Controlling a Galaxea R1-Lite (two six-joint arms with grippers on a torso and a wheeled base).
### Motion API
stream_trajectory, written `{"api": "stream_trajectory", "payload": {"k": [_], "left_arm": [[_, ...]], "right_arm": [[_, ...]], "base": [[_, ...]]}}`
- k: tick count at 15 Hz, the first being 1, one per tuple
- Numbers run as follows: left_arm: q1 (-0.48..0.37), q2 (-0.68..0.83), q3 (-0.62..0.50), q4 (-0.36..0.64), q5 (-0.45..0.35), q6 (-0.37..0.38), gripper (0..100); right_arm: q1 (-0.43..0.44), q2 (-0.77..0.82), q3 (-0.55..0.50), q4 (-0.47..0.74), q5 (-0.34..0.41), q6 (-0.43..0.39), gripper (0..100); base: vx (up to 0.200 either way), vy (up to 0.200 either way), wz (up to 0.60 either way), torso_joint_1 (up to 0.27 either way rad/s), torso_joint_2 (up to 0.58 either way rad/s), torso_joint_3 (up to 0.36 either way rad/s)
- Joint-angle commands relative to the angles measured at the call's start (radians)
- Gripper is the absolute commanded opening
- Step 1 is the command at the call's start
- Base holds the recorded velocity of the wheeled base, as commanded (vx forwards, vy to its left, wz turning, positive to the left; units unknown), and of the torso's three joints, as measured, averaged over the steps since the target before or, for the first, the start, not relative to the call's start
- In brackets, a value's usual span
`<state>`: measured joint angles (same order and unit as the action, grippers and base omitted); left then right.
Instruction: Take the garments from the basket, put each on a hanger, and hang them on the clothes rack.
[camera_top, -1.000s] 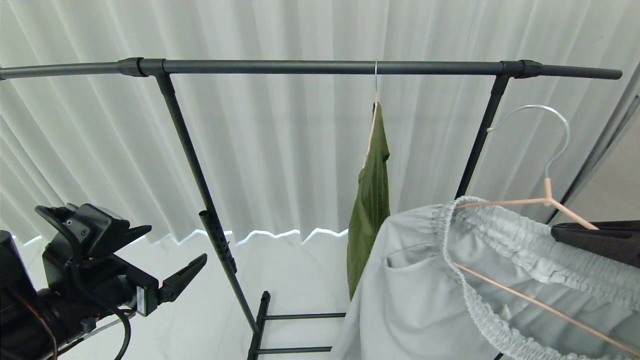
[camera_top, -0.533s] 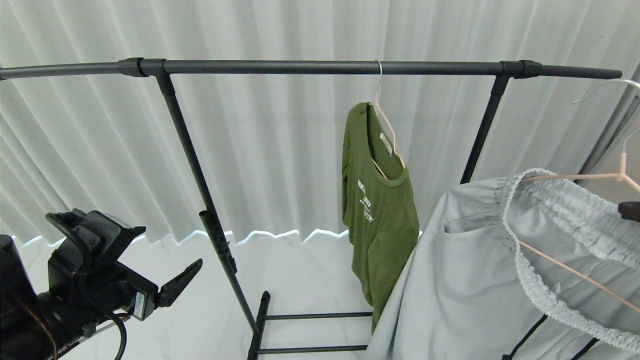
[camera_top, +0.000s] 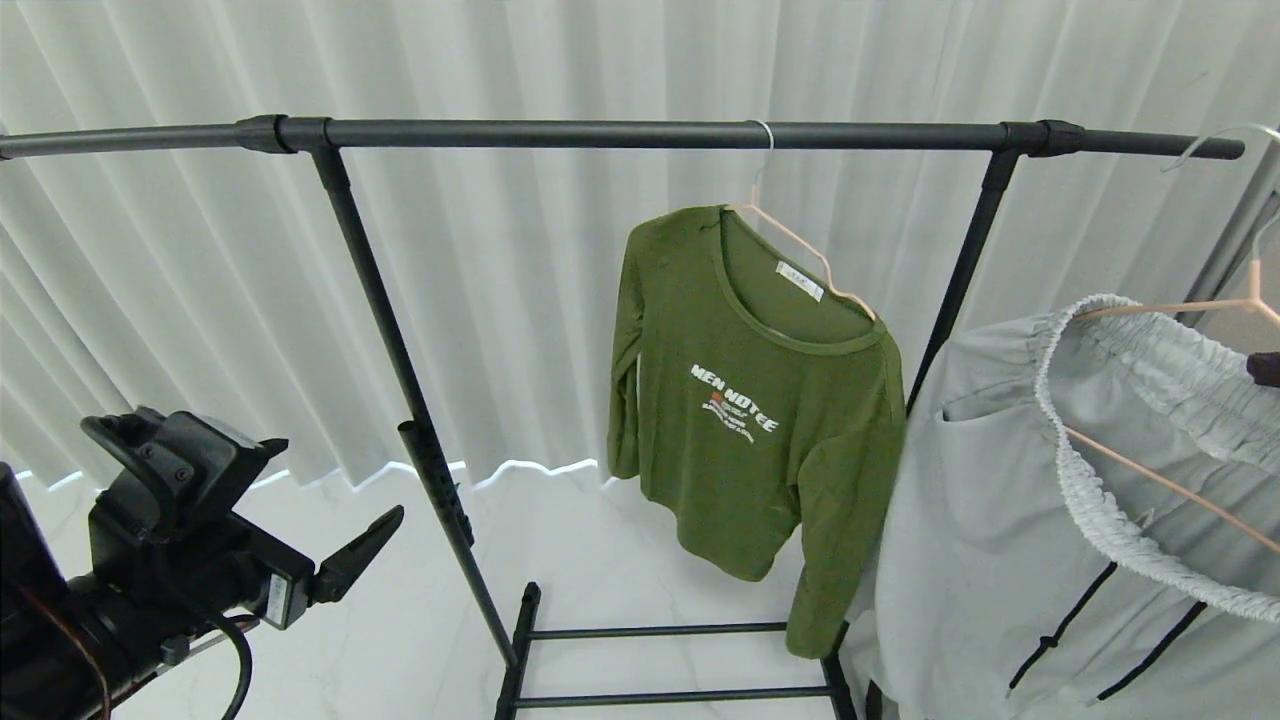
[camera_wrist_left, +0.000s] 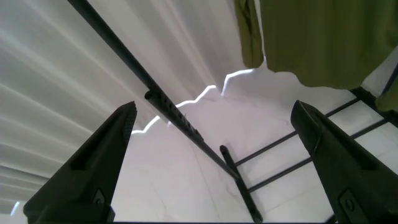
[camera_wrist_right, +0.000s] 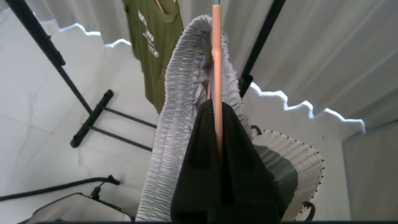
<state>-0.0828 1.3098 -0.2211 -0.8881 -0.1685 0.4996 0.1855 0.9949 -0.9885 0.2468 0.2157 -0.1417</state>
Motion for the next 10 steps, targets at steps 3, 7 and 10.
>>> {"api": "stream_trajectory", "payload": {"k": [3, 7, 10], "left_arm": [[-0.002, -0.004, -0.004, 0.0, -0.002, 0.017, 100], [-0.012, -0.004, -0.006, -0.002, -0.002, 0.02, 100], [-0.012, -0.004, -0.006, 0.0, -0.002, 0.019, 100]], "right_arm": [[0.0, 0.022, -0.002, 0.0, 0.002, -0.002, 0], [0.002, 0.025, -0.002, -0.001, 0.005, -0.004, 0], [0.005, 0.033, -0.001, -0.026, 0.033, -0.004, 0]], "base": [[0.0, -0.133, 0.0, 0.0, 0.0, 0.002], [0.0, -0.2, 0.0, 0.006, 0.0, 0.0], [0.0, 0.0, 0.0, 0.0, 0.0, 0.0]]}}
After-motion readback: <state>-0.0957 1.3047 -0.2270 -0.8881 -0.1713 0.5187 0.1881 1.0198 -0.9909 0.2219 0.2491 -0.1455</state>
